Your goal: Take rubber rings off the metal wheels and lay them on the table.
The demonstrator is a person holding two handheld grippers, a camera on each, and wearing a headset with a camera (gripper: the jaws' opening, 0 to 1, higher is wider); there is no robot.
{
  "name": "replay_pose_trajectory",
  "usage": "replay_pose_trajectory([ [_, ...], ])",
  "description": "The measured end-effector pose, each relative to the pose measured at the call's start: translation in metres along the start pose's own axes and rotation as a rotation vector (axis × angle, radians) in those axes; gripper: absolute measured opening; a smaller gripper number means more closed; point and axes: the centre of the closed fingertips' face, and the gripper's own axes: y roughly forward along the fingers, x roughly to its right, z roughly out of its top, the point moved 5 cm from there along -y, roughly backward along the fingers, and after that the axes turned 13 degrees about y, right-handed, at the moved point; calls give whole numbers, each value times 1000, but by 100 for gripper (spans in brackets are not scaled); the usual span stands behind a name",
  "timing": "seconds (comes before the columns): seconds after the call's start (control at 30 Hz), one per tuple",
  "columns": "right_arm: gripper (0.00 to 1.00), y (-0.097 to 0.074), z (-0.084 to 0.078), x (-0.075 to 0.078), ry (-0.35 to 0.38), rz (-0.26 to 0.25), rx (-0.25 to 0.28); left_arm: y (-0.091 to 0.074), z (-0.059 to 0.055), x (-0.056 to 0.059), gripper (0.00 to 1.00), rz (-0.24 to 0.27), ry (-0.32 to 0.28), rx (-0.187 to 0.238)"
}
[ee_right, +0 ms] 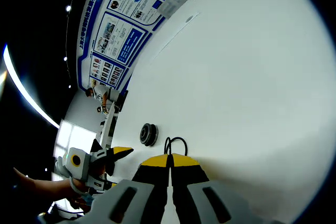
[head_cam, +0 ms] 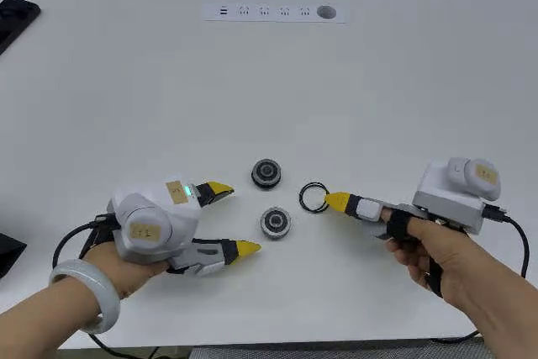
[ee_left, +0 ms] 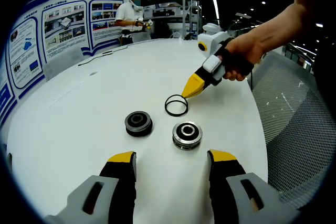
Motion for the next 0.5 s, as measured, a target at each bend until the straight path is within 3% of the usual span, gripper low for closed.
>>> replay_pose_trajectory([
  [0.3,6,1,-2,-2,-71,-34,-13,1,-2,-1,55,-3,1,-2],
  [0.5,11,1,-4,-2,-200,-74,-43,1,-1,-1,55,-3,1,-2],
])
